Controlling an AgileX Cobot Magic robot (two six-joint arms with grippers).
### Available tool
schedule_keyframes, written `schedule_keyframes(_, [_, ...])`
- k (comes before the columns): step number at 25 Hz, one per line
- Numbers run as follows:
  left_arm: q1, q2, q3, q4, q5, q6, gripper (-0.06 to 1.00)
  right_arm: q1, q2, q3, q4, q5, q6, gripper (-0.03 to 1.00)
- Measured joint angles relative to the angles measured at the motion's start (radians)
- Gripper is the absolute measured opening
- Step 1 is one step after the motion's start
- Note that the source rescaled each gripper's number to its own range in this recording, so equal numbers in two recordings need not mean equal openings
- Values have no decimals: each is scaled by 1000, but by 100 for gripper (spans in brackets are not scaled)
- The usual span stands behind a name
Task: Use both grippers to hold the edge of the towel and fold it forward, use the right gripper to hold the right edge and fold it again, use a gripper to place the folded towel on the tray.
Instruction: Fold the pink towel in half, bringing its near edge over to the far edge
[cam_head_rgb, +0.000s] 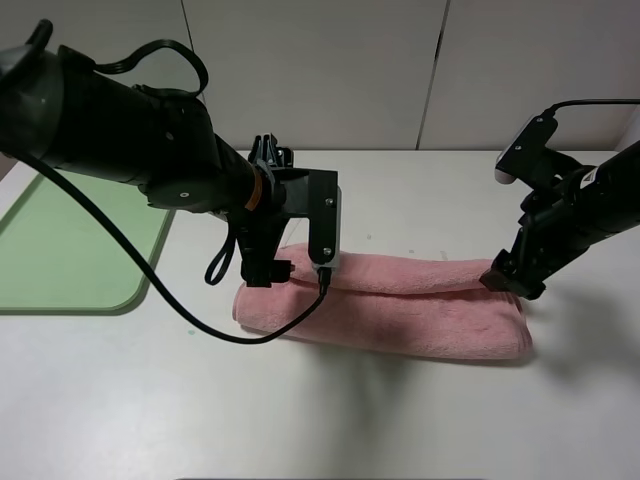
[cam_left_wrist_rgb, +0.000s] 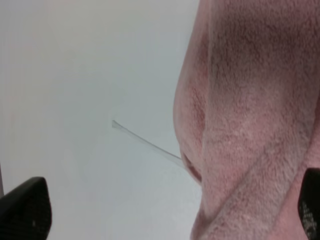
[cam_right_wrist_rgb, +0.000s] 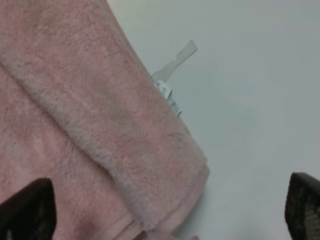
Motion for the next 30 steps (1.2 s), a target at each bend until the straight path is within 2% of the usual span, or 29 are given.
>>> schedule_keyframes(12, [0,0,0,4,-38,0,100,0,0,0,1,18,0,100])
schedule_keyframes(19, [0,0,0,4,-105,0,100,0,0,0,4,22,0,100])
schedule_keyframes(30, [0,0,0,3,-111,0,100,0,0,0,4,22,0,100])
